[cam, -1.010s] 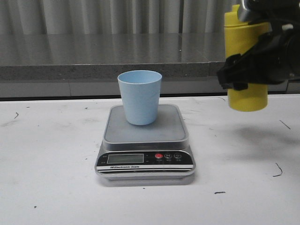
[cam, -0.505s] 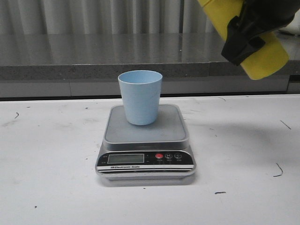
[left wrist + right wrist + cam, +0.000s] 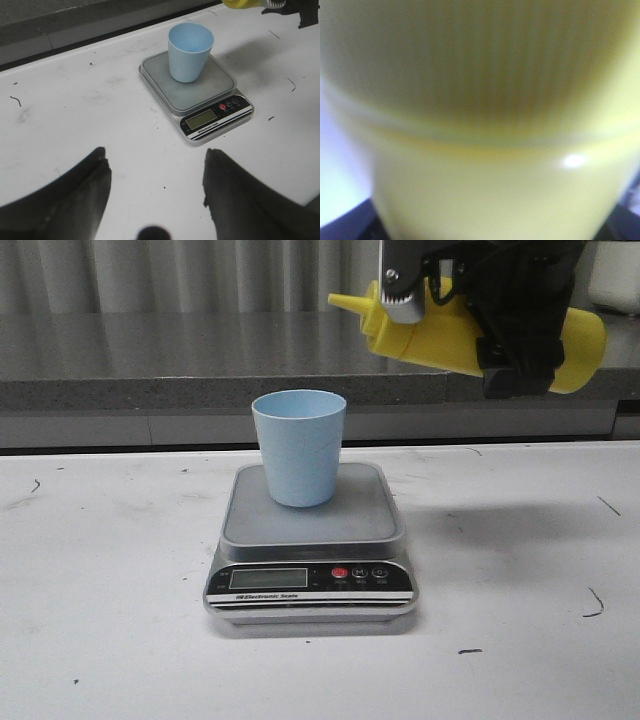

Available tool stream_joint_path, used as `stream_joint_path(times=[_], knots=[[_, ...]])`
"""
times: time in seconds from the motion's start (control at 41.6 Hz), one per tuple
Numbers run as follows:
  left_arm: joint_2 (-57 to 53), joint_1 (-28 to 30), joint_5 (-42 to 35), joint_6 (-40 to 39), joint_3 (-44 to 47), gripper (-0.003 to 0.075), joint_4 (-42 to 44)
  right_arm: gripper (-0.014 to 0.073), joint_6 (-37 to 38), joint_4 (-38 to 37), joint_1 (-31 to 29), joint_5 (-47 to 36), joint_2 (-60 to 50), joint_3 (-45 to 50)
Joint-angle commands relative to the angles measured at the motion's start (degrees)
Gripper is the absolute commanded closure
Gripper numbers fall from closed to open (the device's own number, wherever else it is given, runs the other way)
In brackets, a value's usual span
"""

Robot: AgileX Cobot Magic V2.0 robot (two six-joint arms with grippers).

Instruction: Pour seasoning into cup on scale with both arms

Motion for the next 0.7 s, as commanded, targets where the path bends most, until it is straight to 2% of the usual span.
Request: stream_joint_path(times=[0.0,0.241,0.673], knots=[[0.29,-0.2,-4.49,-0.5,-1.52,0.0313,0.05,0.0305,-0.9,-9.66,1.26,0.7,-1.2,-2.24],[0.29,-0.2,-4.49,-0.5,-1.52,0.0313,0.05,0.0305,-0.9,-18.87,2.43,3.29,1.56,-2.24],[0.29,-0.2,-4.49,-0.5,-1.52,0.0313,0.05,0.0305,-0.9,-27.19,2.43,4.83,2.4,-2.24]])
